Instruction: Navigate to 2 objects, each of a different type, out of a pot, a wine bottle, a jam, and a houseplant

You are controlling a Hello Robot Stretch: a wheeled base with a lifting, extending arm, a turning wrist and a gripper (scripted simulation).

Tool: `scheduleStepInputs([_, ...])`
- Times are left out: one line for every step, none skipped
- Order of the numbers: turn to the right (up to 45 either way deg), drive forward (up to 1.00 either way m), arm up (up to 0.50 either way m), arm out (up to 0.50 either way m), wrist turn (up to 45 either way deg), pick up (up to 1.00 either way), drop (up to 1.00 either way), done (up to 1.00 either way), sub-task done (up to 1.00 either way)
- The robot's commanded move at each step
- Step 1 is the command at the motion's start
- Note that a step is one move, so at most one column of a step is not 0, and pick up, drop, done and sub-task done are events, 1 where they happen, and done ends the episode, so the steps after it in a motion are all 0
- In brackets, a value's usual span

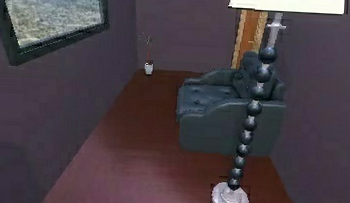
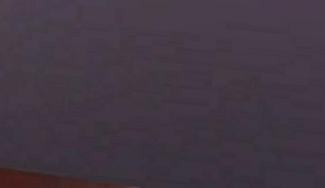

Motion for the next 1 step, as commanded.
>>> scheduleStepInputs([0.0, 0.50, 0.00, 0.00, 0.0, 0.00, 0.00, 0.00, 0.00])
